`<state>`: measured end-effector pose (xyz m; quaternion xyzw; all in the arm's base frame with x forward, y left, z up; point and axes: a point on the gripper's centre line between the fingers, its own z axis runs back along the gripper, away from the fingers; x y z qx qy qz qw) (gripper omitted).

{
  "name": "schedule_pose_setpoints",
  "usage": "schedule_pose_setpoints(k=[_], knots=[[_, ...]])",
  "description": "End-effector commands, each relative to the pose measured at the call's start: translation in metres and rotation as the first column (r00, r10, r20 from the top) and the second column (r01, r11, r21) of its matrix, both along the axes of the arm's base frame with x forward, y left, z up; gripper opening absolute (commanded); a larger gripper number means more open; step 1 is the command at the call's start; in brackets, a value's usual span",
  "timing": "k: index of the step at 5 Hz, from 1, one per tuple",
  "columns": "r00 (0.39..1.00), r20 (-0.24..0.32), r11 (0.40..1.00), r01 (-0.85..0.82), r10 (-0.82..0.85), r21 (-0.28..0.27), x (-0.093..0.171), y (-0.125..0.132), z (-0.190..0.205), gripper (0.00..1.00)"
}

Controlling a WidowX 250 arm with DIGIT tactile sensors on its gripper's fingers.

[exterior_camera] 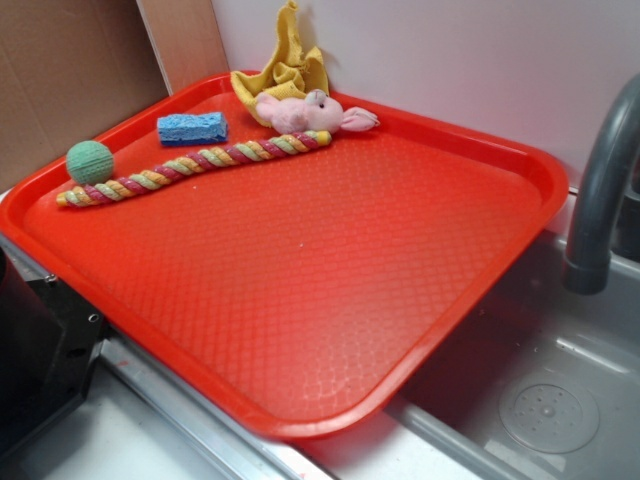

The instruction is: Grab the green ball.

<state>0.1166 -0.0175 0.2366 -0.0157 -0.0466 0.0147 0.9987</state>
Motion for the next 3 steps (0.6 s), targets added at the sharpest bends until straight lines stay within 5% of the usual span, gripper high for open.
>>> schedule_pose_setpoints(k=[1,2,3], knots=[[1.0,0.0,1.0,0.0,0.0,0.0,0.0,0.0,0.0,1.0],[0.98,-0.002,0.979,-0.199,0.199,-0.05,0.008,0.033,-0.026,1.0],[0.899,0.058,0.898,-0.428,0.435,-0.096,0.004,0.062,-0.052,1.0]])
